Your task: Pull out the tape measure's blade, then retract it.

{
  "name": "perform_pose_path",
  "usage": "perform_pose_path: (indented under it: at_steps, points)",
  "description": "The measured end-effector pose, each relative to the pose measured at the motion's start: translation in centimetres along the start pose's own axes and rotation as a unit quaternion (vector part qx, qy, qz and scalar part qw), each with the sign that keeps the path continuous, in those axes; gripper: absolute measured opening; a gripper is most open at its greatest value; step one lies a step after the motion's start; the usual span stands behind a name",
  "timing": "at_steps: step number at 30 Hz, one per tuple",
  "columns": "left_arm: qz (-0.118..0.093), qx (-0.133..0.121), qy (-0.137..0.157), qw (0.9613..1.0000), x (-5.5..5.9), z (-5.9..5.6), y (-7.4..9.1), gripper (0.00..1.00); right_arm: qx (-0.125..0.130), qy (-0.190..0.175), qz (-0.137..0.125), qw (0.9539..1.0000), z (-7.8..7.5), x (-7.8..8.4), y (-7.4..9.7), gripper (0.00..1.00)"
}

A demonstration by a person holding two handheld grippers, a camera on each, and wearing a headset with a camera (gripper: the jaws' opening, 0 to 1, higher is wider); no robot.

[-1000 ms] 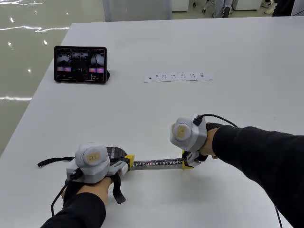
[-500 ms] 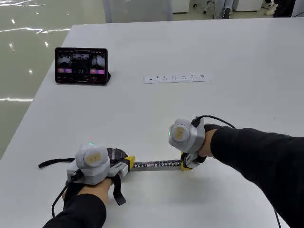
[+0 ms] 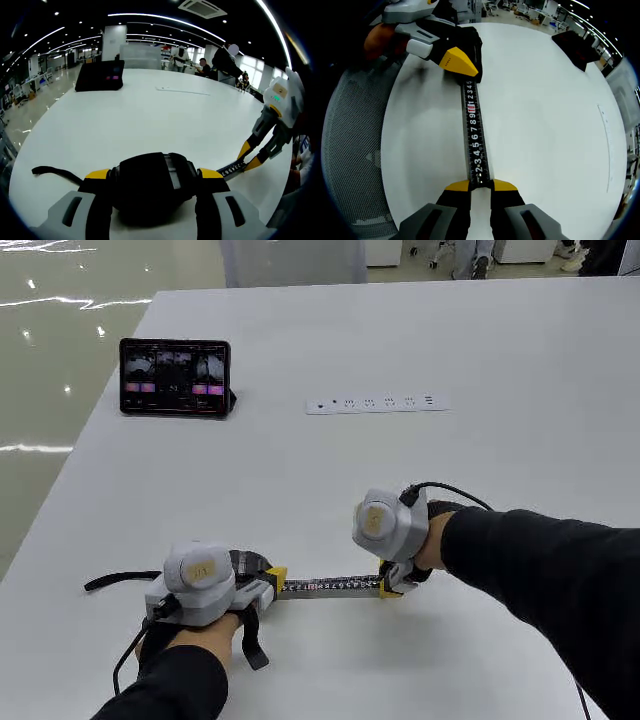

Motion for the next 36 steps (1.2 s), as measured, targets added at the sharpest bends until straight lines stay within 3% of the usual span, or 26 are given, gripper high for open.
perform_pose_path:
  at_steps: [20,36]
  points:
    - [0.002,0.001,-0.003,1.0,0.0,0.0,0.0,0.64,-0.008,0.012,-0.02,0.9997,0.1,-0.6,-0.2,0.1]
    - [0.004,0.002,-0.003,1.0,0.0,-0.1,0.1,0.64,-0.012,0.024,-0.018,0.9995,0.0,-1.3,-0.3,0.1]
Point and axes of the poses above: the centre of the closed fingertips' face, and the gripper's own axes: y roughly backward along the fingers, z roughly to its left, x roughly out of its underside, the point moved 1 cm from there along y, roughly backward along the fingers, and after that the axes turned 4 degrees about z, right-handed, at the moved point
